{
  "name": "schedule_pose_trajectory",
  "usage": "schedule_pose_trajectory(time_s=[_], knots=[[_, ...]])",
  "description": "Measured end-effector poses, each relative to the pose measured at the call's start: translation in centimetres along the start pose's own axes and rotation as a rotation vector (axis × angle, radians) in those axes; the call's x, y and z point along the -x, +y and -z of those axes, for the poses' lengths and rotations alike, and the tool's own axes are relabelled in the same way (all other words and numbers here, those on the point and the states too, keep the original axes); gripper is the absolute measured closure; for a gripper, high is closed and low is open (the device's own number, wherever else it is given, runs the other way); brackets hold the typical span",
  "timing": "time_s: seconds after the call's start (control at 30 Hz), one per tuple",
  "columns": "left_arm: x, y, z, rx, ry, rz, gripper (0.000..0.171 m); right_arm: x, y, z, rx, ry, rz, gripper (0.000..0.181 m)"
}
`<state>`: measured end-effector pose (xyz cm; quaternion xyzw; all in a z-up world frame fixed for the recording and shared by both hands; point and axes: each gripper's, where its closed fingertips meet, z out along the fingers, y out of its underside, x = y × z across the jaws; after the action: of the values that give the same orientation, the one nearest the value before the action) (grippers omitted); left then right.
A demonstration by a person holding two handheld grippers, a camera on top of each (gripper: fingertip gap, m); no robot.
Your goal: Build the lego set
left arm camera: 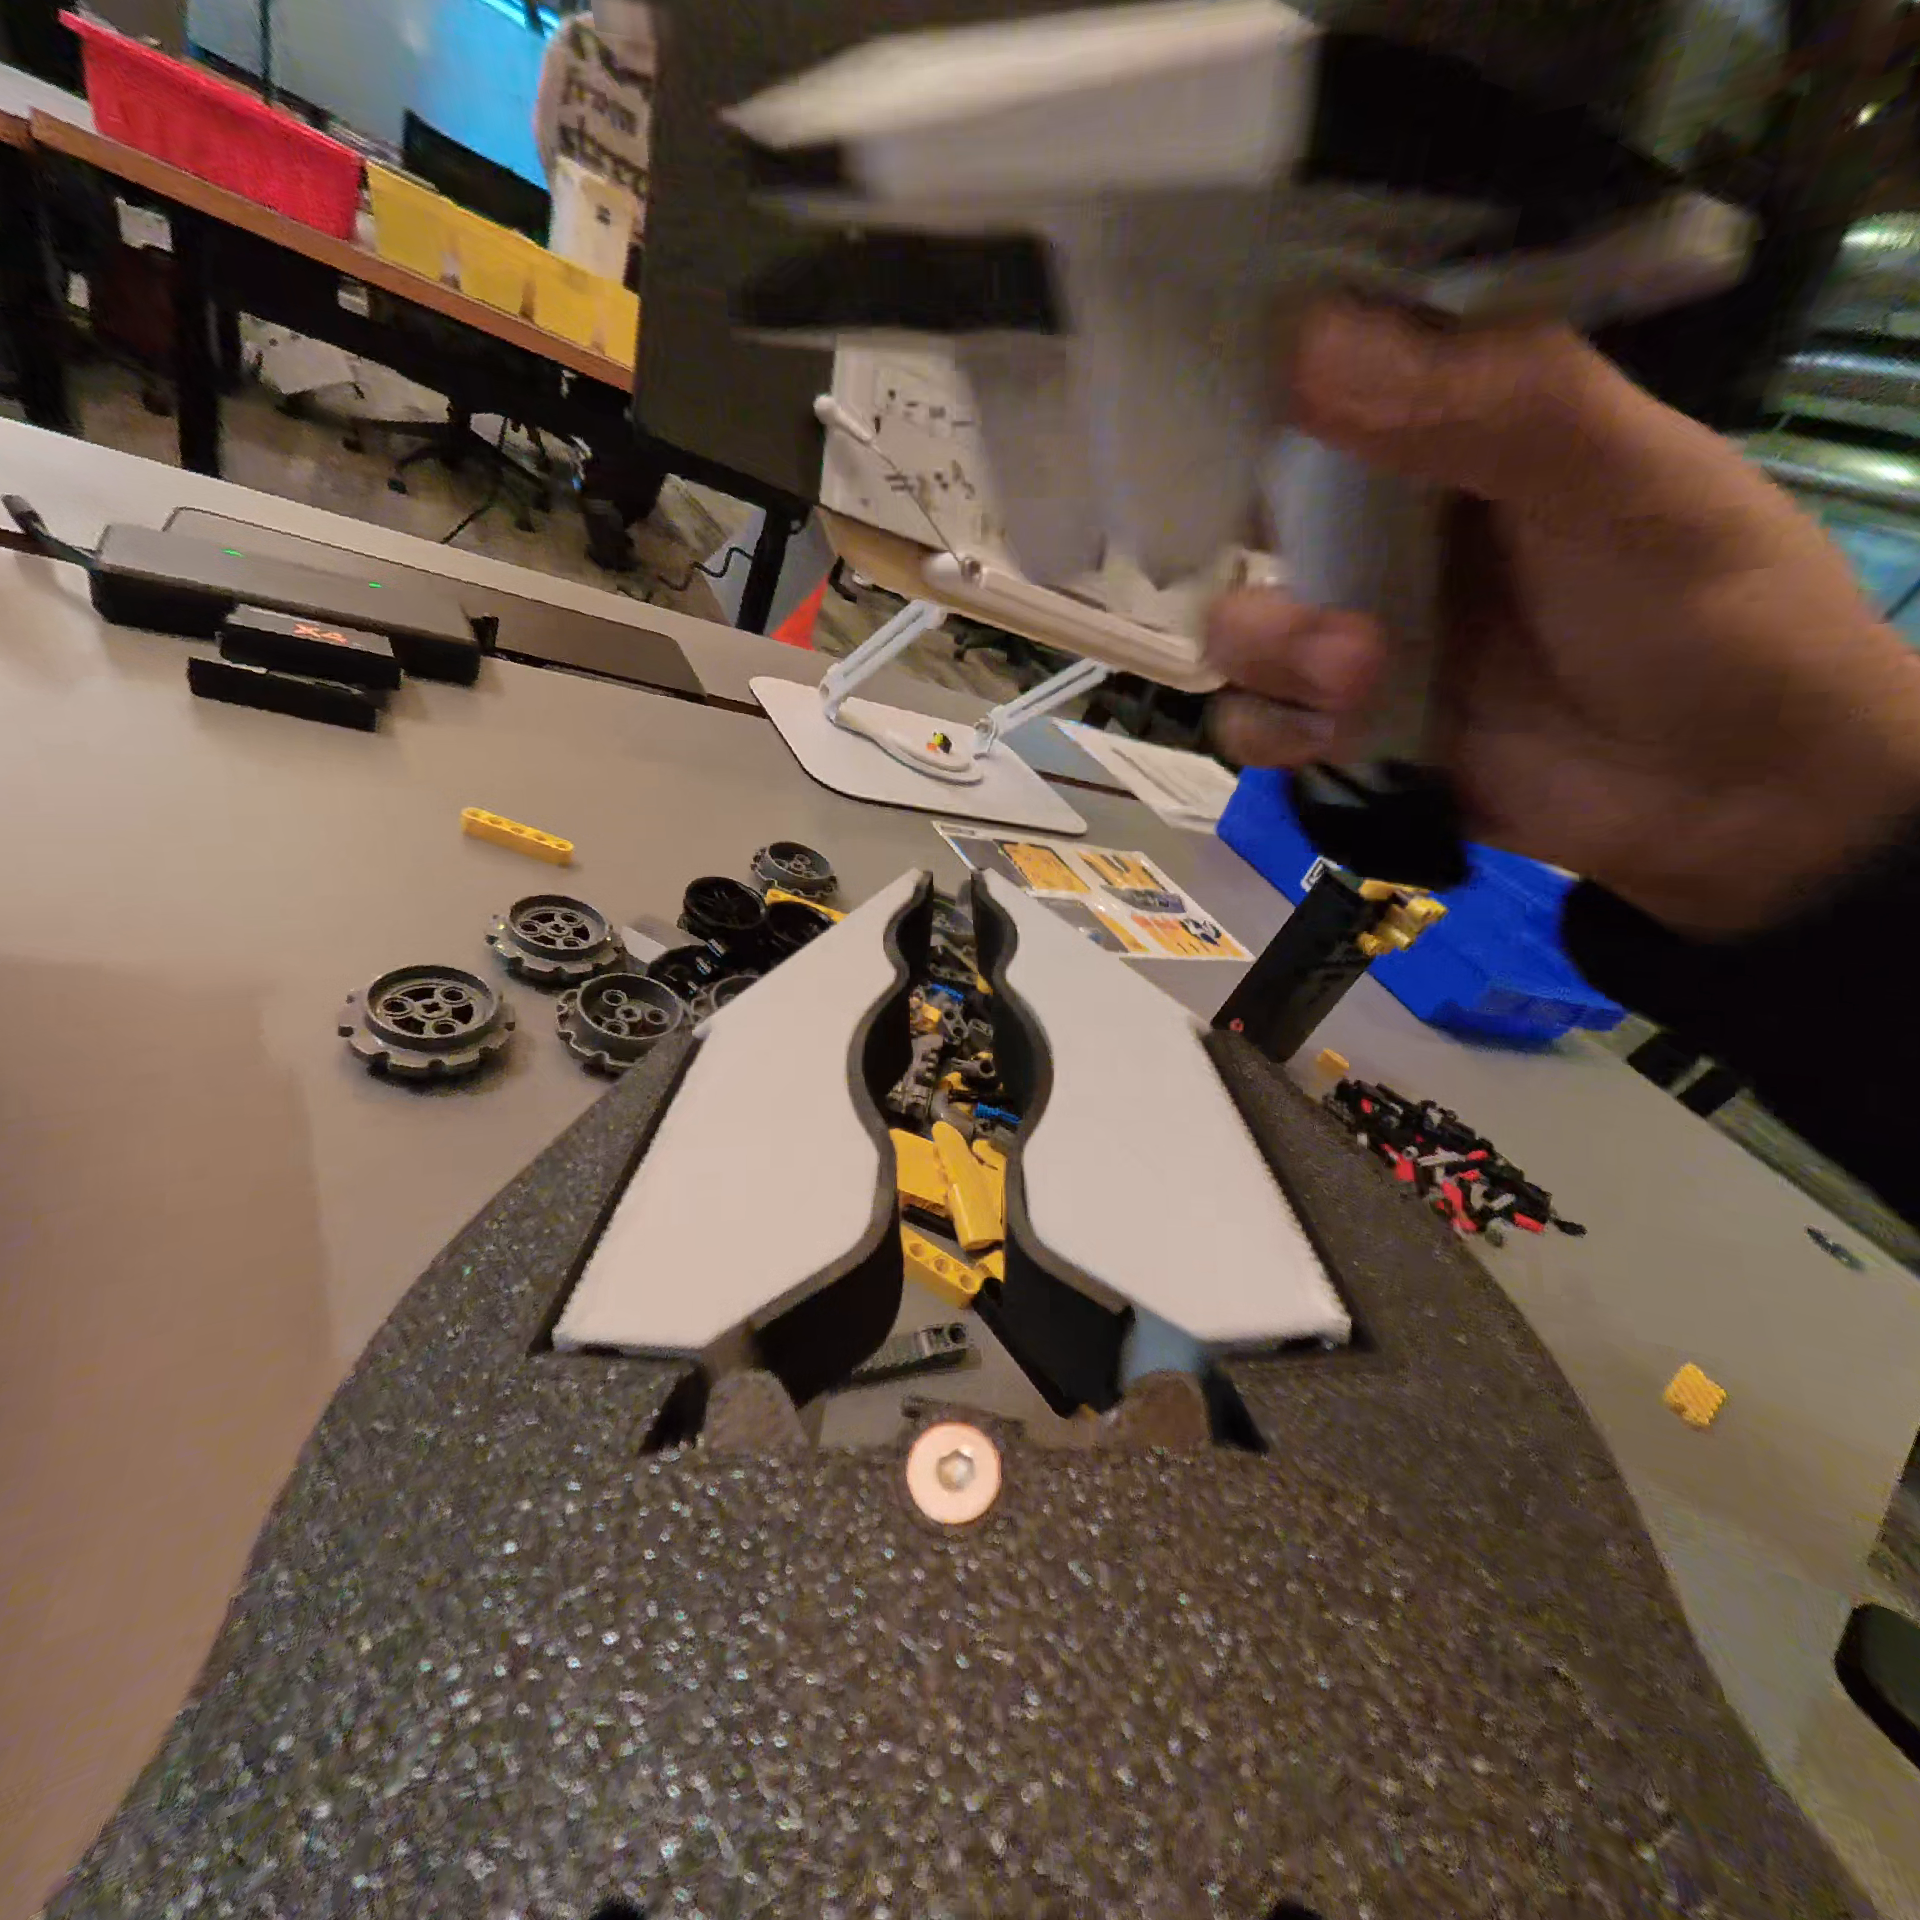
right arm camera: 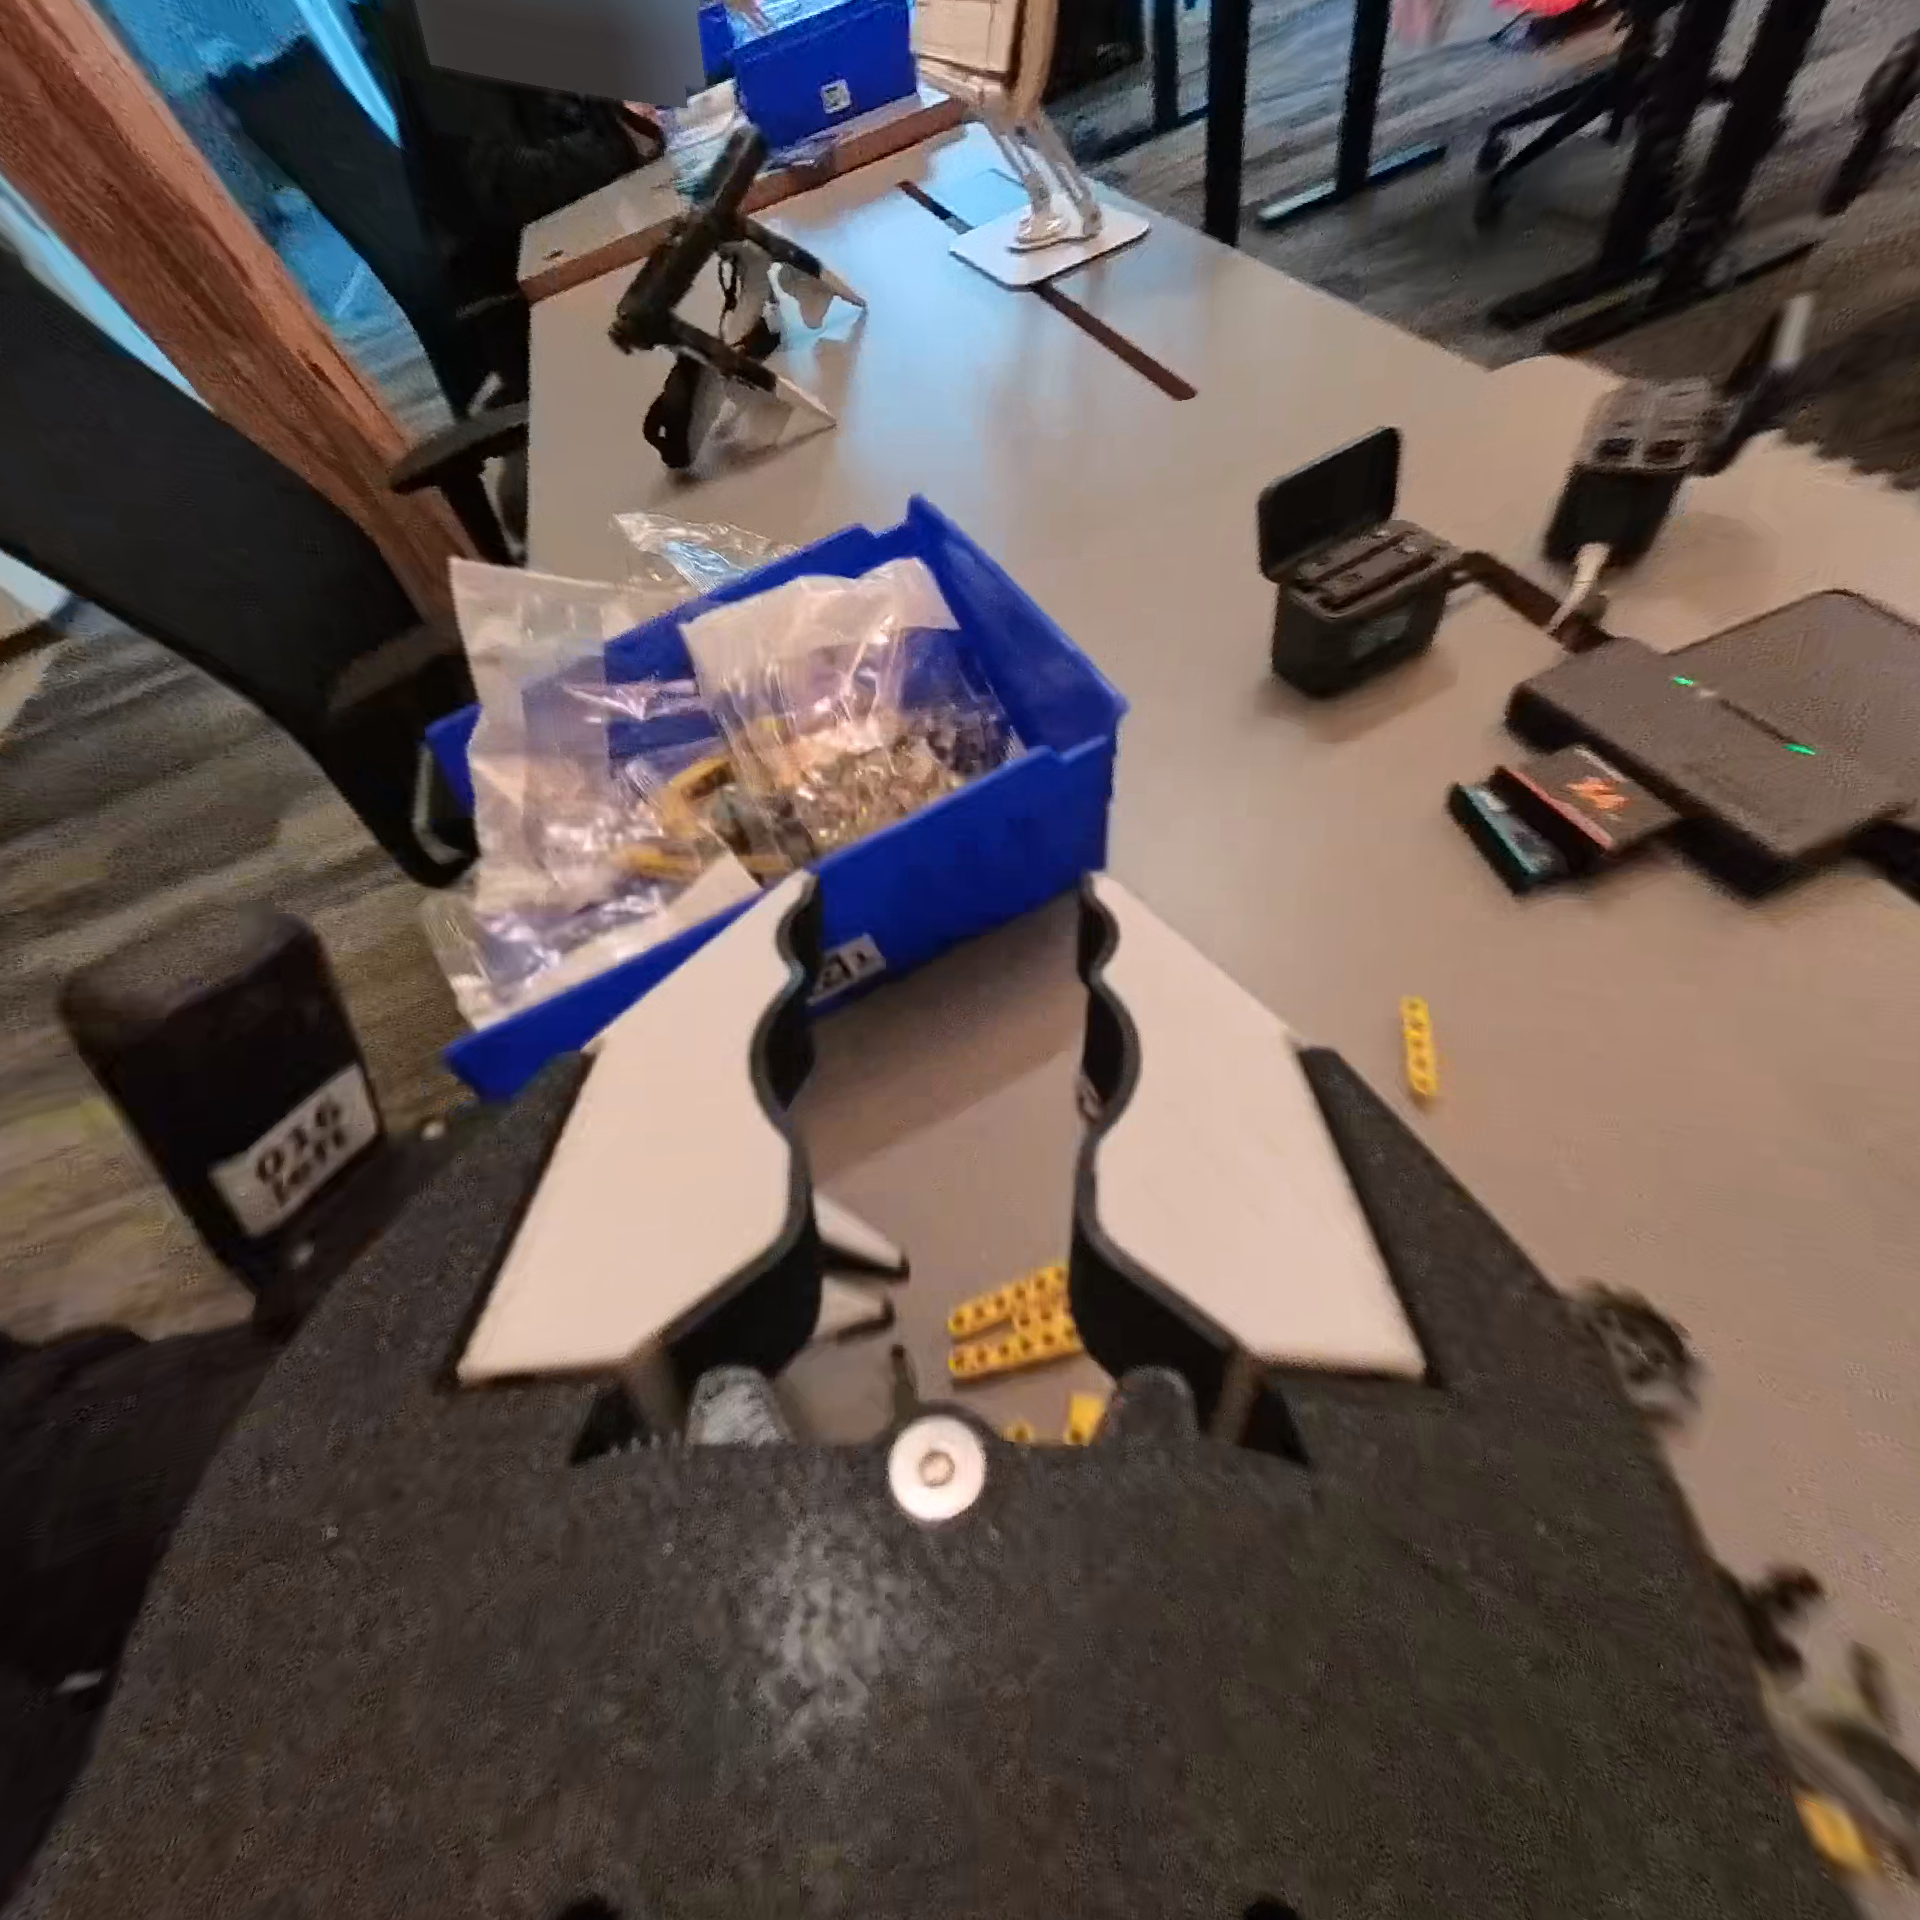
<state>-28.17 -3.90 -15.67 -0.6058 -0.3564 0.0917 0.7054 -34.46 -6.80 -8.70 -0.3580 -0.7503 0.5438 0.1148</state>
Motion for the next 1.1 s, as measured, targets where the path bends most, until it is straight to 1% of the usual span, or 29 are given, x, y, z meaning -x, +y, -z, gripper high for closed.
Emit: schedule_pose_trajectory(time_s=[0.07,0.1,0.13,0.17,0.2,0.27,0.3,0.37,0.43,0.53,0.6,0.63,0.7,0.77,0.87,0.97,1.03,1.1], knots=[[0.0,0.2,-0.1,0.012,-0.009,-0.030,0.165,0.9,3.2,5.1,-0.006,0.057,0.043,0.134],[0.1,0.2,-0.1,0.014,-0.015,-0.040,0.165,1.5,5.8,7.3,0.016,0.080,0.050,0.134],[0.3,0.2,-0.1,0.014,-0.022,-0.042,0.165,2.3,9.0,9.2,0.057,0.093,0.051,0.138],[0.5,0.1,-0.1,0.013,-0.026,-0.035,0.165,3.3,12.5,10.9,0.112,0.095,0.044,0.151],[0.6,0.1,-0.2,0.015,-0.020,-0.020,0.165,4.2,15.8,12.3,0.151,0.099,0.022,0.160],[0.9,0.3,-0.2,0.033,-0.006,0.010,0.165,5.7,21.1,14.4,0.192,0.130,-0.010,0.164],[1.2,0.3,-0.1,0.037,-0.012,0.018,0.165,6.3,23.2,15.1,0.217,0.144,-0.006,0.165],[1.6,0.2,0.1,0.024,-0.024,0.037,0.165,7.2,26.0,15.9,0.250,0.170,0.029,0.165],[1.5,0.3,0.0,0.028,-0.022,0.048,0.165,7.5,27.4,15.9,0.266,0.189,0.070,0.165],[1.2,0.7,-0.3,0.056,-0.025,0.021,0.165,6.9,28.7,15.3,0.306,0.197,0.099,0.165],[1.0,0.7,-0.3,0.063,-0.032,-0.015,0.165,6.5,28.8,14.5,0.317,0.166,0.093,0.166],[0.9,0.5,-0.2,0.062,-0.035,-0.032,0.165,6.4,28.7,14.2,0.319,0.149,0.090,0.176],[1.1,0.2,0.0,0.056,-0.045,-0.059,0.165,6.1,28.3,13.6,0.334,0.129,0.100,0.178],[1.5,0.0,0.1,0.052,-0.055,-0.070,0.165,5.0,27.1,13.1,0.323,0.155,0.141,0.179],[2.2,0.2,0.3,0.051,-0.055,-0.051,0.165,2.0,23.6,12.8,0.239,0.248,0.184,0.178],[2.5,0.4,0.2,0.054,-0.043,-0.016,0.165,-2.5,20.3,12.7,0.166,0.349,0.153,0.178],[2.6,0.4,0.3,0.054,-0.037,-0.007,0.165,-5.2,19.7,12.4,0.188,0.407,0.149,0.178],[2.7,0.4,0.3,0.056,-0.048,-0.030,0.165,-6.8,19.9,12.0,0.239,0.454,0.165,0.177]])
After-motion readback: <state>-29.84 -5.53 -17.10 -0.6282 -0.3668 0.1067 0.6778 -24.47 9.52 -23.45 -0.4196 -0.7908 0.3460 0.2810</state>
